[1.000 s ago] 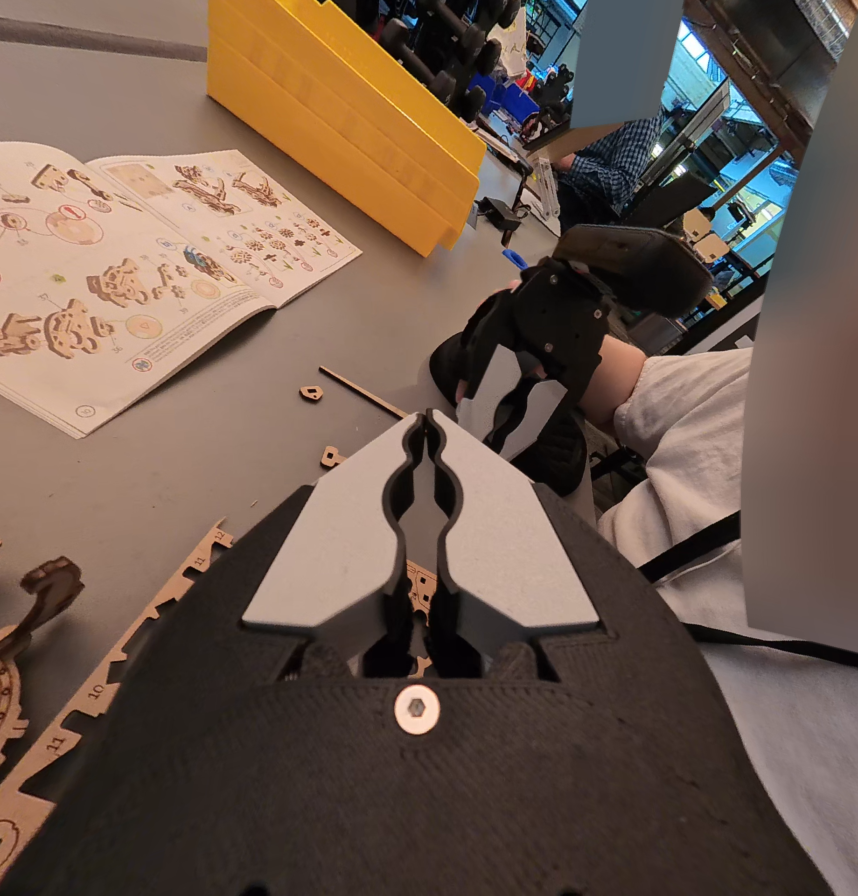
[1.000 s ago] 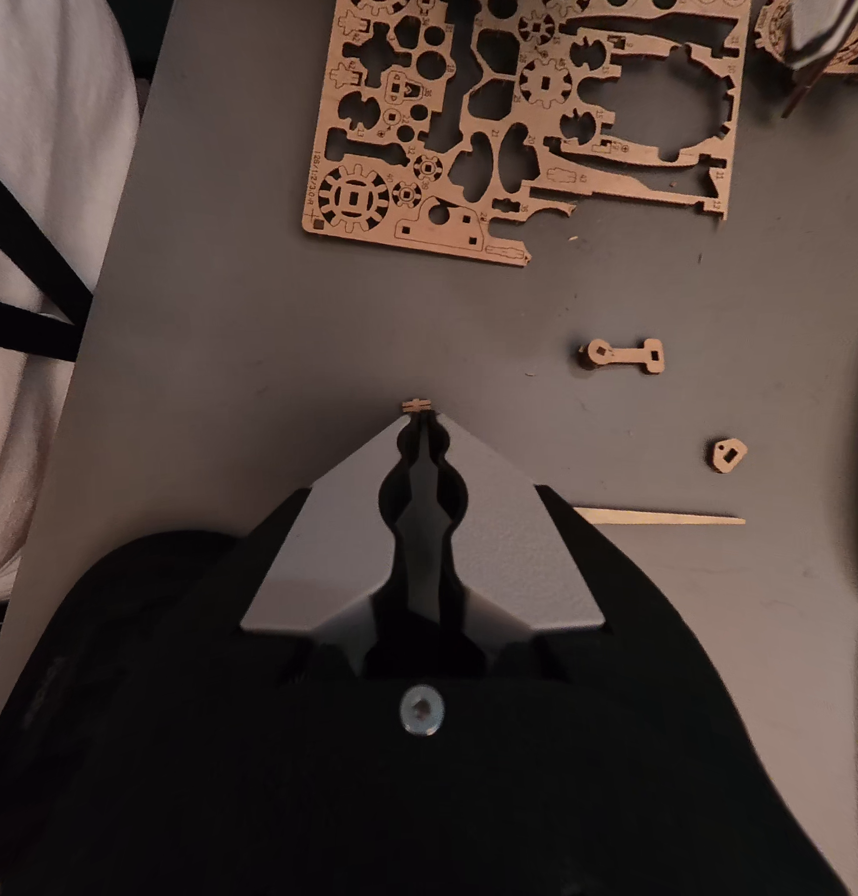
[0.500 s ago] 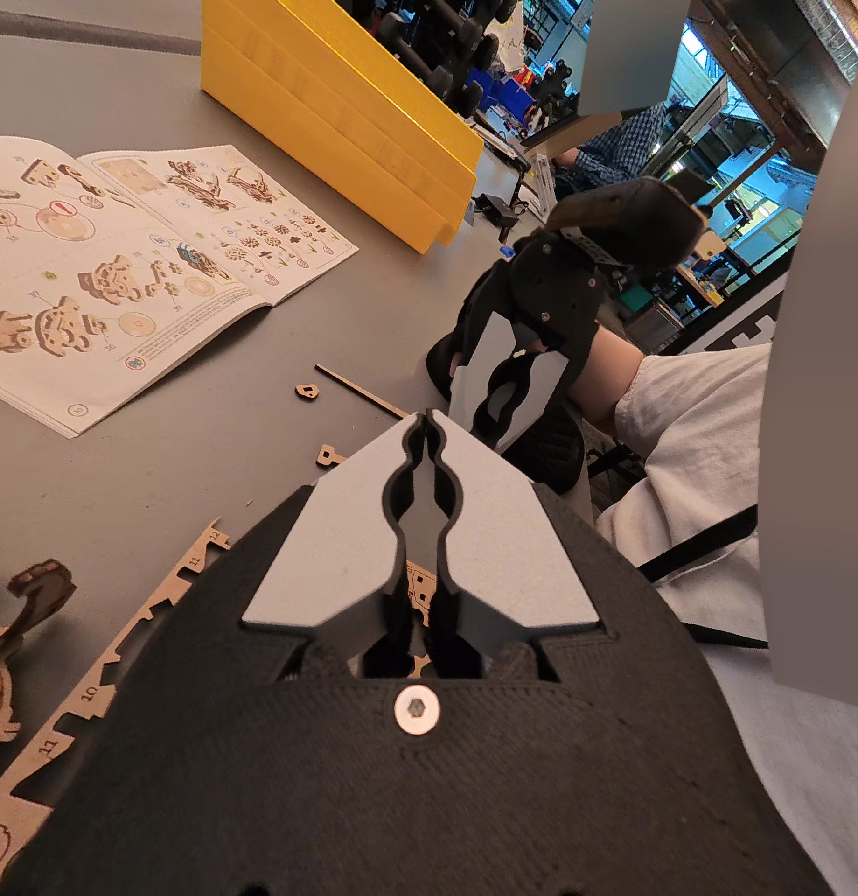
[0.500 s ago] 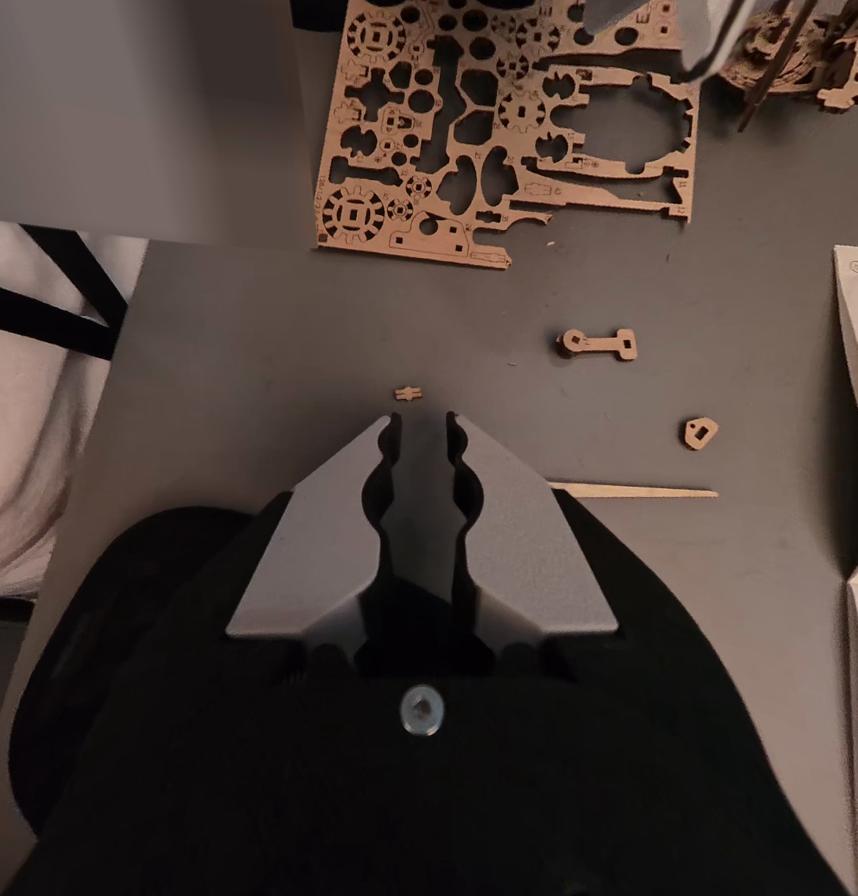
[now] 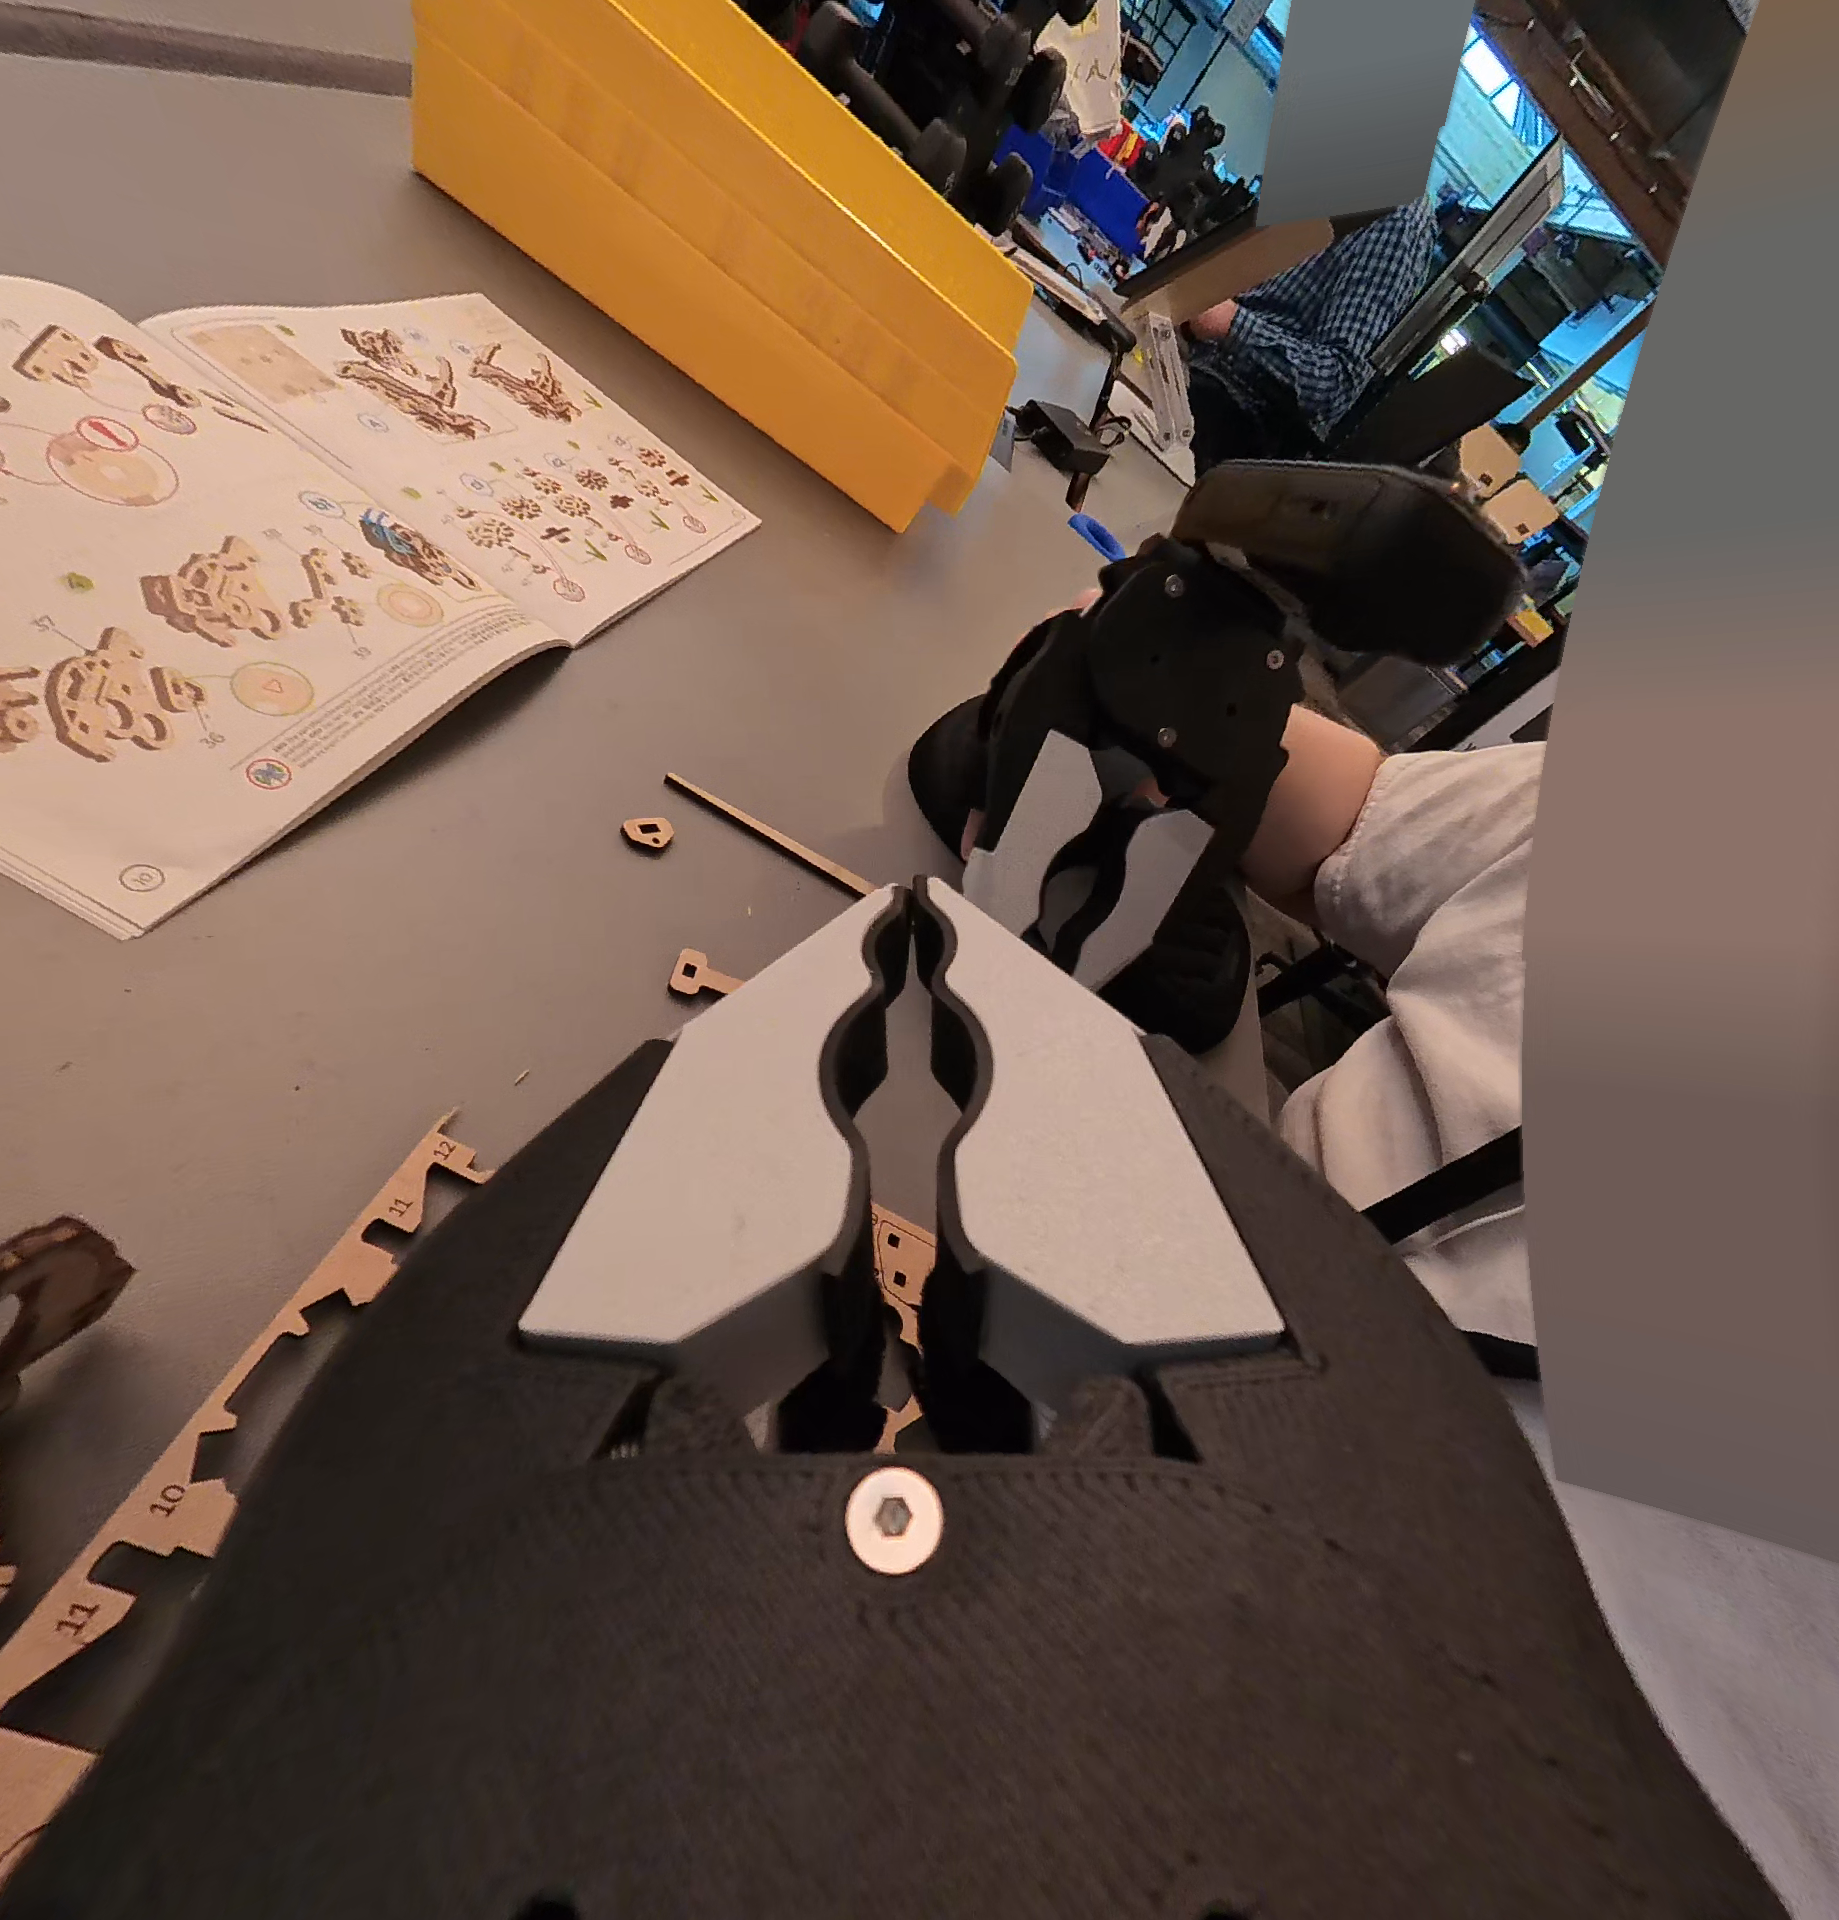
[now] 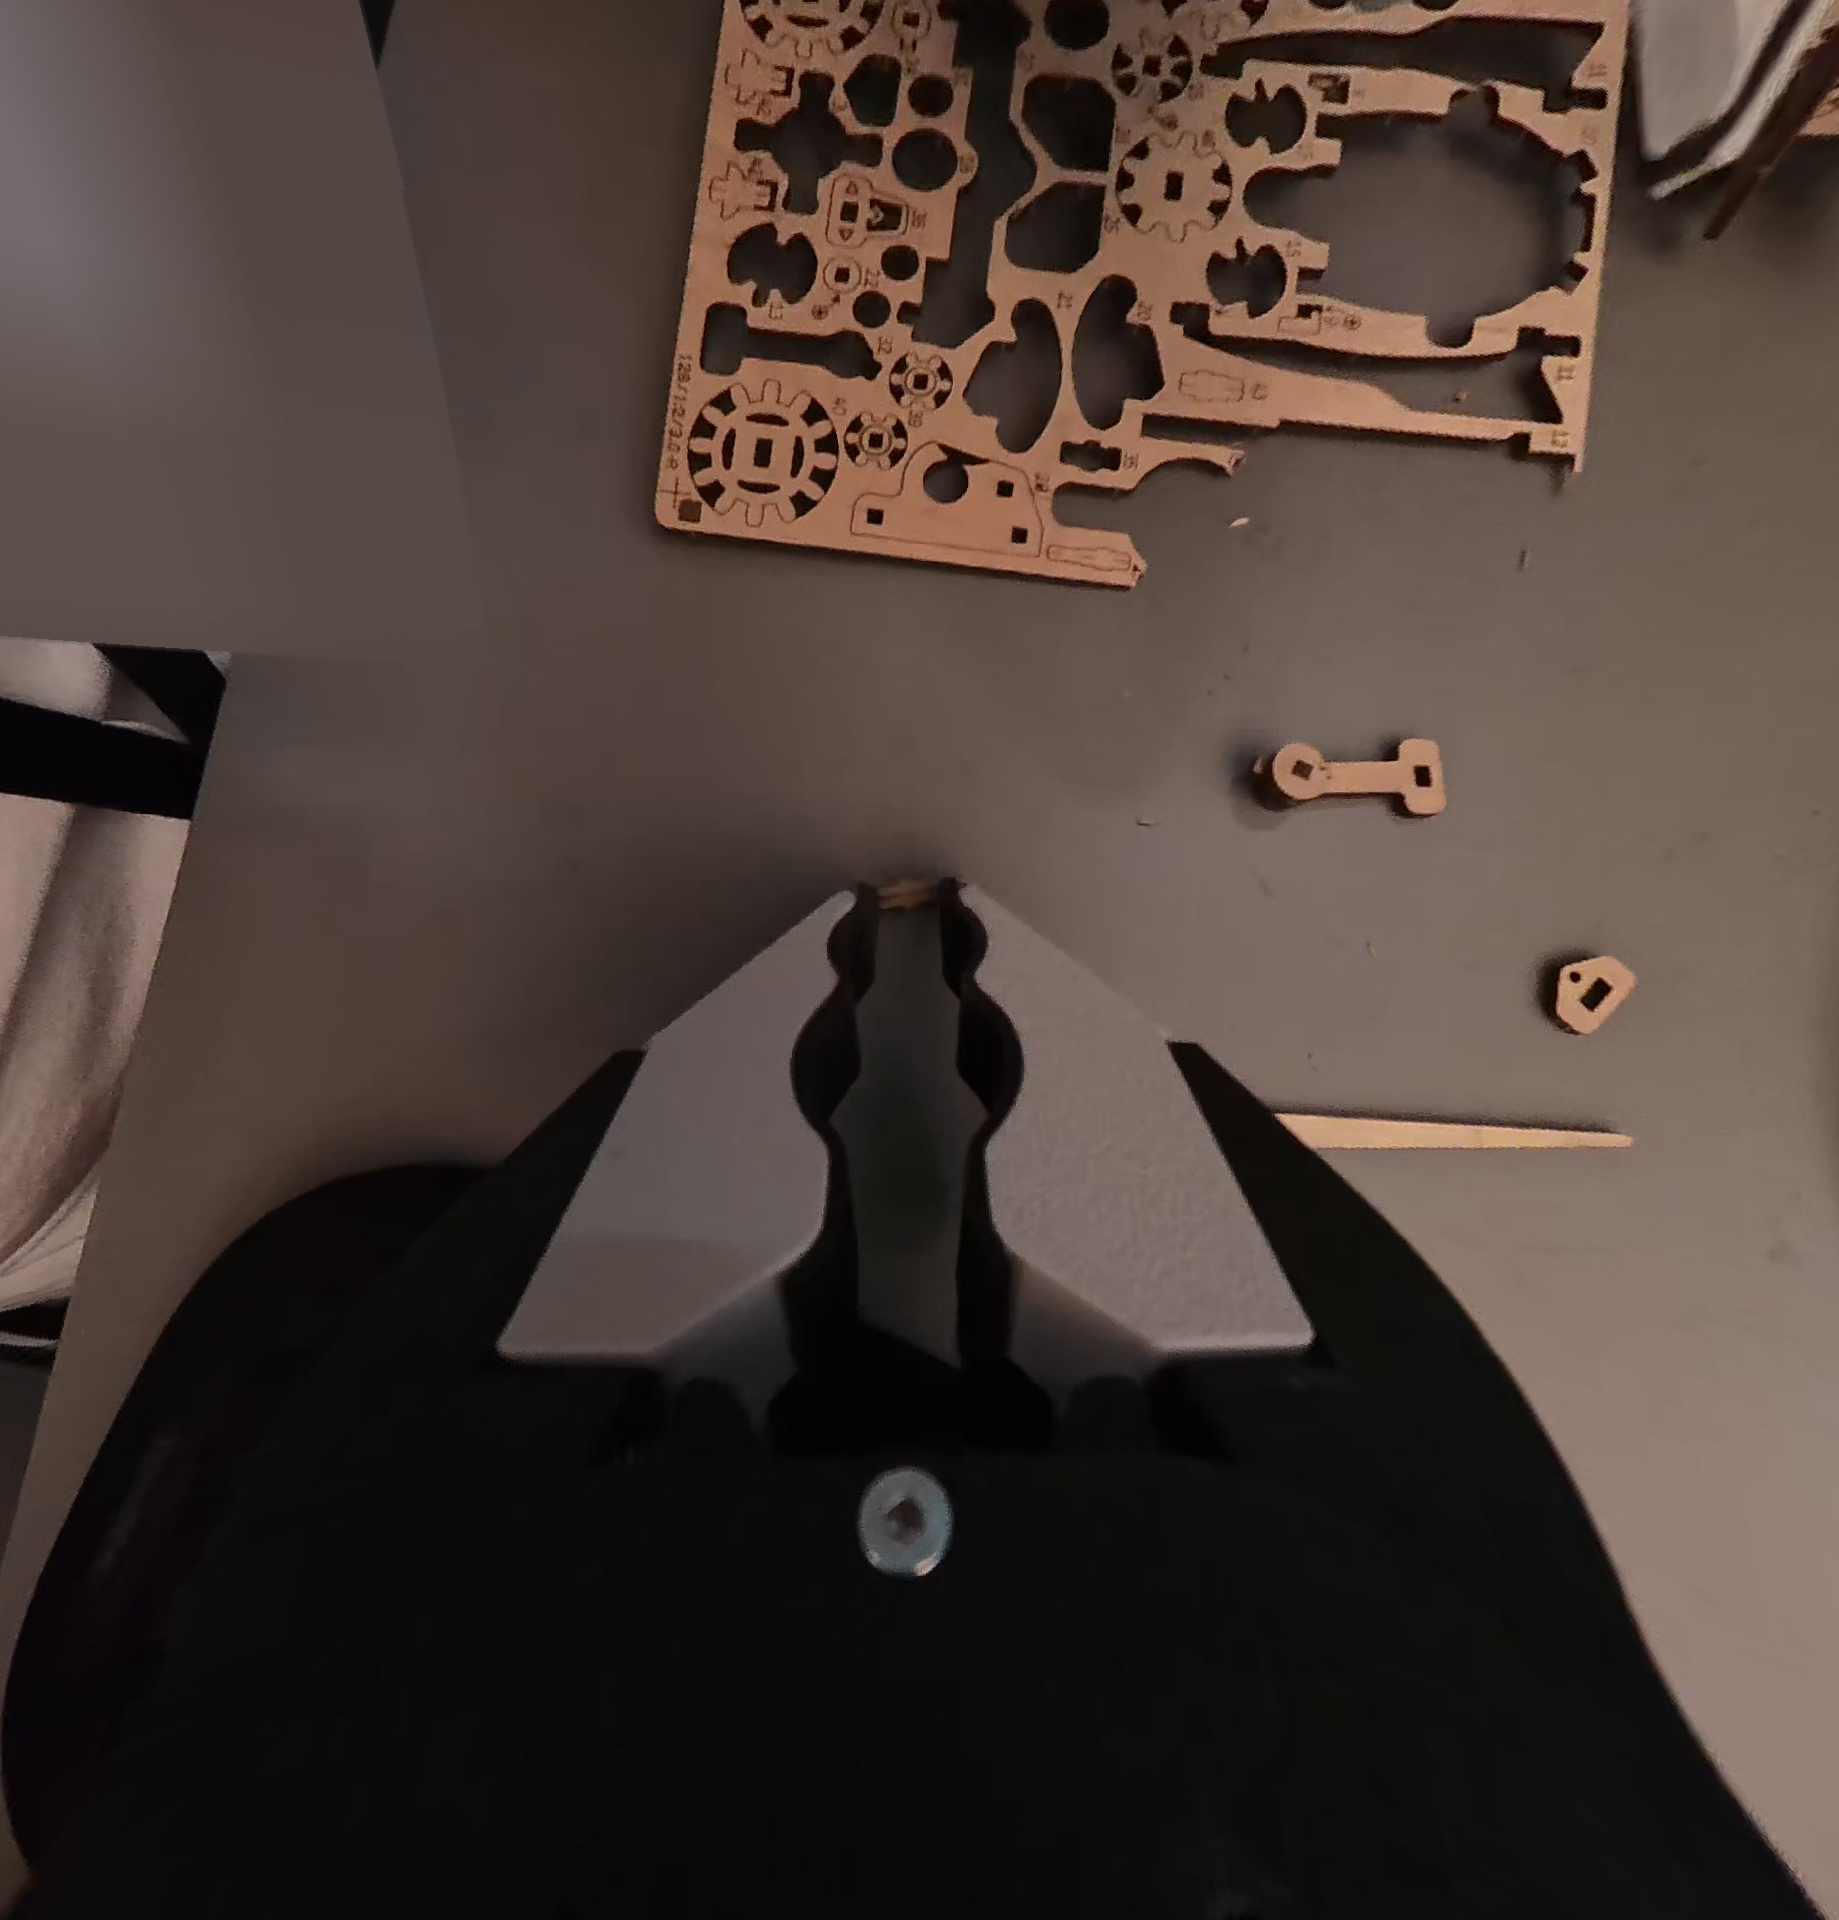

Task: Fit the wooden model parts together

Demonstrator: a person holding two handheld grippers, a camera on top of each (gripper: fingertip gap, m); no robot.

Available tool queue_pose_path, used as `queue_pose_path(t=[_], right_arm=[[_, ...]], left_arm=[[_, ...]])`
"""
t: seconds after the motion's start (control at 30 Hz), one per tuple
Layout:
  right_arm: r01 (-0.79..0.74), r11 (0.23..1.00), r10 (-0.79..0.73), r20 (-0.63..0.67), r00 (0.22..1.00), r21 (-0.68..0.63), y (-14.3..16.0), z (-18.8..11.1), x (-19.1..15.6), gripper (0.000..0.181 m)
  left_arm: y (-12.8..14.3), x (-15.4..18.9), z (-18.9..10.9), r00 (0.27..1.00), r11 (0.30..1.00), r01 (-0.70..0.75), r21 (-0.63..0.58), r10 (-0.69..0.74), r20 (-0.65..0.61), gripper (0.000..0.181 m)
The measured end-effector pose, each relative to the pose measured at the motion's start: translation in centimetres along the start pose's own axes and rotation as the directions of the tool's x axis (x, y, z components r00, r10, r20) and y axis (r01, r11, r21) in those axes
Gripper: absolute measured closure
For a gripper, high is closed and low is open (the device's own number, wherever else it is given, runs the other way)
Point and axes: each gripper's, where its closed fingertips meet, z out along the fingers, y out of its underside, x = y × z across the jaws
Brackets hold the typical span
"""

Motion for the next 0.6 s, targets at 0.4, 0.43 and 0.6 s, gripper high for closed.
queue_pose_path(t=[0.4, 0.43, 0.6], right_arm=[[0.284, 0.925, -0.14, -0.47, 0.872, 0.251, -6.7, -5.4, 4.1, 0.171], [0.308, 0.918, -0.153, -0.493, 0.857, 0.25, -7.1, -5.5, 4.0, 0.171], [0.37, 0.908, -0.193, -0.588, 0.785, 0.197, -7.8, -5.9, 4.4, 0.172]], left_arm=[[1.4, 2.2, 2.2, 0.987, 0.995, 0.093, -0.048, -0.099, -0.13, 0.167], [1.5, 2.3, 2.4, 0.986, 0.995, 0.092, -0.05, -0.098, -0.132, 0.166], [1.4, 2.8, 2.6, 0.989, 0.998, 0.051, -0.039, -0.056, -0.134, 0.17]])
